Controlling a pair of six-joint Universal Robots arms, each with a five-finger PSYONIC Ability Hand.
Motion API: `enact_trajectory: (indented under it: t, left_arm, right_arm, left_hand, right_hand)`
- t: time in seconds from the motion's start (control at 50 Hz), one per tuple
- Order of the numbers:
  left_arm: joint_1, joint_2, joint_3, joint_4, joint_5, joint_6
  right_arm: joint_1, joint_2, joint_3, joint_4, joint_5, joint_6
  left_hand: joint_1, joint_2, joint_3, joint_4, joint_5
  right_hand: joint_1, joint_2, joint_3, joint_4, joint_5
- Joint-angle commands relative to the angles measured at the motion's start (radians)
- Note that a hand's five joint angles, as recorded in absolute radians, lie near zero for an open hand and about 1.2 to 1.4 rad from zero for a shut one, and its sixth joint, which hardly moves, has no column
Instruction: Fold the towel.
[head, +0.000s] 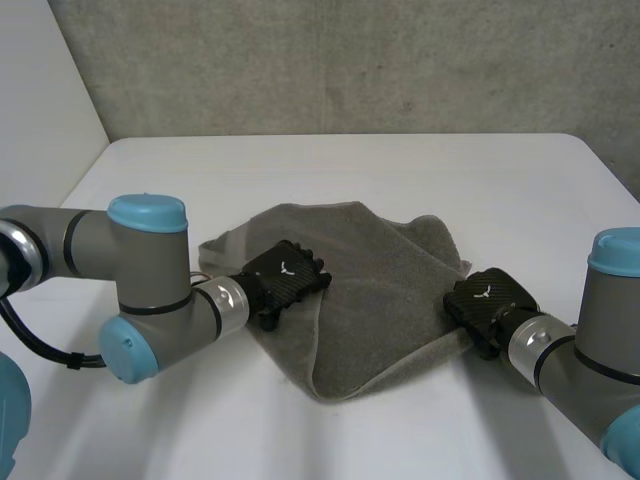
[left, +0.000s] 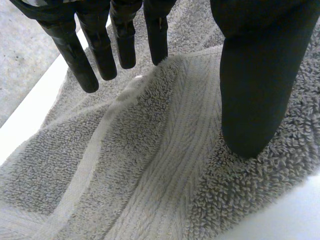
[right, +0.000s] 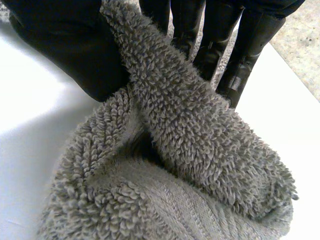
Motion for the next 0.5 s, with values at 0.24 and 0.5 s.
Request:
enact_trajectory:
  t: [0.24, 0.5]
  left_arm:
    - [0.0, -0.006, 0.002, 0.015, -0.006, 0.001]
    - [0.024, 0.205, -0.097, 0.148, -0.018, -0.046]
  right_arm:
    - [-0.001, 0.0, -0.001, -0.001, 0.001, -0.006]
    - [-0.026, -0.001, -0.009, 0.0, 0.006, -0.006]
  left_hand:
    - [1.022, 1.022, 1.022, 1.023, 1.024]
    - [1.024, 1.024, 1.023, 1.024, 1.026]
  right_hand:
    - [-0.009, 0.152, 0.153, 0.151, 0.148]
    - [0.005, 0.166, 0.167, 0.166, 0.163]
